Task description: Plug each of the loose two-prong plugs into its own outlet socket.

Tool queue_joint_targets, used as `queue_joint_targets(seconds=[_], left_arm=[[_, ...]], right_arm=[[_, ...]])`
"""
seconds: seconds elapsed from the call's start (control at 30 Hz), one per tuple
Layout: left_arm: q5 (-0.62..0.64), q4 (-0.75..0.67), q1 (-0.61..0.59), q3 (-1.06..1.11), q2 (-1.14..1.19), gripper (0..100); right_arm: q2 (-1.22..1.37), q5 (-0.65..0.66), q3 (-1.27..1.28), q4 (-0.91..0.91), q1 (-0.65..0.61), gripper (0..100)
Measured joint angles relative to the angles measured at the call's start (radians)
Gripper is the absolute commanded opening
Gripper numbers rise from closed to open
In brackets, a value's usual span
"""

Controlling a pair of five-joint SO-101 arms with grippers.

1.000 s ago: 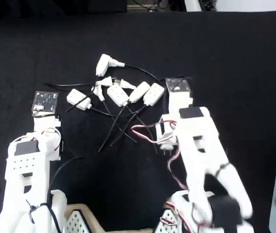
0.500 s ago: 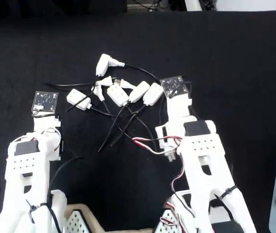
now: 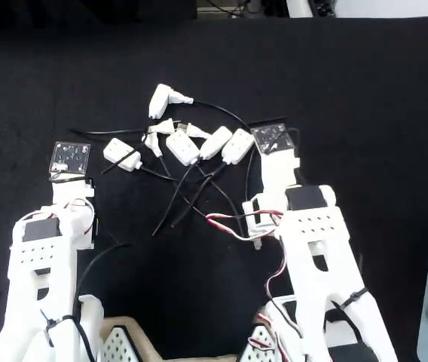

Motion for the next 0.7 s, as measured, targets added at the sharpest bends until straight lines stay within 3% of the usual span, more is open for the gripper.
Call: queue_joint_targets(seconds=[0.3,0.7], left_arm=[[0.000,0.000,0.000,0.000,0.000,7],[0.000,0.000,0.000,0.000,0.000,7]], right_arm=[[0.087,-0.155,0.003,-0.037,-0.118,14.2],[0.374,-0.178,-0.123,-0.037,-0.087,14.1]])
